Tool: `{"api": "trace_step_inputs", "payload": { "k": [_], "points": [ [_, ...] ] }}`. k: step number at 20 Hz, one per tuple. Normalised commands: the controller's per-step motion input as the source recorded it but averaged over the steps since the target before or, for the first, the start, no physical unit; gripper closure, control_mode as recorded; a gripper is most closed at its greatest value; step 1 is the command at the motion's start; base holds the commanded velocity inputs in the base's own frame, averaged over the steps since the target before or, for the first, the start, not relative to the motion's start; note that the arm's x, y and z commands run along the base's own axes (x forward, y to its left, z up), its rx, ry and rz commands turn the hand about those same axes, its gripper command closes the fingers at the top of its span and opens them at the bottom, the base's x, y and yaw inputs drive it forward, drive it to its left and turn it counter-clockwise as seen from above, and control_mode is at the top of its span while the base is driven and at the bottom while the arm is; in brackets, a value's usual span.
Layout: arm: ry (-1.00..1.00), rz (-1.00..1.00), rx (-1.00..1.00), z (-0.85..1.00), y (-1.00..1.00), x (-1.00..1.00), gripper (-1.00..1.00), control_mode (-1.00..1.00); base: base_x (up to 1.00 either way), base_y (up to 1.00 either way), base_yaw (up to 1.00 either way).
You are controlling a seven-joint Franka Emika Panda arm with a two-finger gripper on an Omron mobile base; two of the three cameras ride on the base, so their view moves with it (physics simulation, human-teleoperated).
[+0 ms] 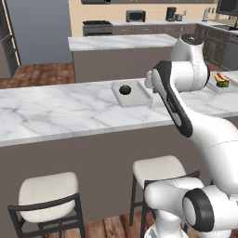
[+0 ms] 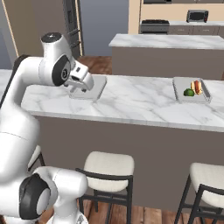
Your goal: Place one cooked food and one vegetable from the large plate to each tupperware container.
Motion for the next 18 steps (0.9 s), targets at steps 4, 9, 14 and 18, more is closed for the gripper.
{"api": "trace_step_inputs", "payload": {
  "k": [4, 9, 14, 18],
  "points": [
    [0.06, 0.00, -0.09, 0.02, 0.01, -0.96, -1.00, -1.00, 0.00, 0.00, 0.00],
    [0.14, 0.00, -0.12, -0.27, 0.01, -0.29, -1.00, -1.00, 0.00, 0.00, 0.00],
    [0.00, 0.00, 0.00, 0.00, 0.00, 0.00, -1.00, -1.00, 0.00, 0.00, 0.00],
    [0.00, 0.00, 0.00, 0.00, 0.00, 0.00, -1.00, -1.00, 0.00, 0.00, 0.00]
  ]
}}
